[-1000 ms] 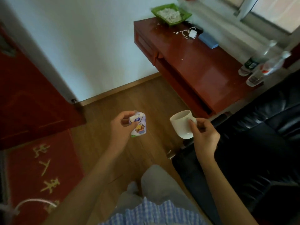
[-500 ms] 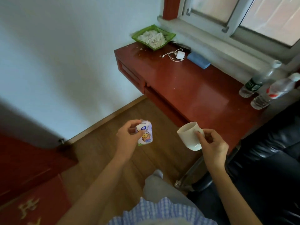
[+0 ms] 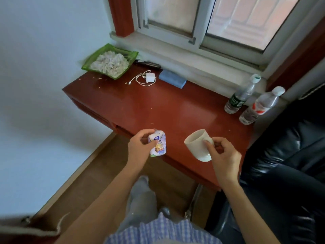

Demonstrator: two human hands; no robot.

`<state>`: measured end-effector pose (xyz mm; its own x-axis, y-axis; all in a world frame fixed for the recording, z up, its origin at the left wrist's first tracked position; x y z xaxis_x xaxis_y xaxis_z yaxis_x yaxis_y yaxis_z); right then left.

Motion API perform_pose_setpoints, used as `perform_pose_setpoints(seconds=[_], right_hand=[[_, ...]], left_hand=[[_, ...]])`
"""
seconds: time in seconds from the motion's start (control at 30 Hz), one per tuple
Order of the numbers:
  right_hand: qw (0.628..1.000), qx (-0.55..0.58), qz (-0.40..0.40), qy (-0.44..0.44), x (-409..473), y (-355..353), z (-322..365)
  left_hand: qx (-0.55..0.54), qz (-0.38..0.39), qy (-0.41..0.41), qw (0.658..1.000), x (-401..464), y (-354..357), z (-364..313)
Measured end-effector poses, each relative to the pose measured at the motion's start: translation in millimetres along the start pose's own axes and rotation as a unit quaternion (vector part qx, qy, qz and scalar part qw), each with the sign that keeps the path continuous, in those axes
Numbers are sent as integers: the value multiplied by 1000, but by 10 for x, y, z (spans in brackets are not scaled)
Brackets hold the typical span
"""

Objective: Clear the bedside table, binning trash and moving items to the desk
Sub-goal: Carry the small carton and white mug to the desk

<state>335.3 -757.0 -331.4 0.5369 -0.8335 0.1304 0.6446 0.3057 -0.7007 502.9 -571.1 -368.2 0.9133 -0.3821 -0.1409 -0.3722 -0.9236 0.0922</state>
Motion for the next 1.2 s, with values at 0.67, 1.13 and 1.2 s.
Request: perform_pose_setpoints(seconds=[0.67,1.13,1.2], right_hand=[[959,-41,-136,247,1340,883,350],[945,-72,-131,291,1783,1111,158],[945,-73,-127,294,1822,1093,122]], left_hand=[[69,224,-85,969,3090,1310,331],[179,229,-40,956,3743,2078,759],[191,224,-26,955,3794,2155,765]])
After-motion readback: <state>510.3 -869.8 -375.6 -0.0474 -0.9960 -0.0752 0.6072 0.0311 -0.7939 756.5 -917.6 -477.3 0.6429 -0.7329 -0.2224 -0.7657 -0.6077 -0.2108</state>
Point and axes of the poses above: each hand's wrist, its own x-axis towards the middle knuckle, its own y-axis out of the palm, z = x × y, the point moved 2 cm from there along x, towards the middle knuckle, and after that the axes turned 14 degrees about -x, right-handed, at the moved point
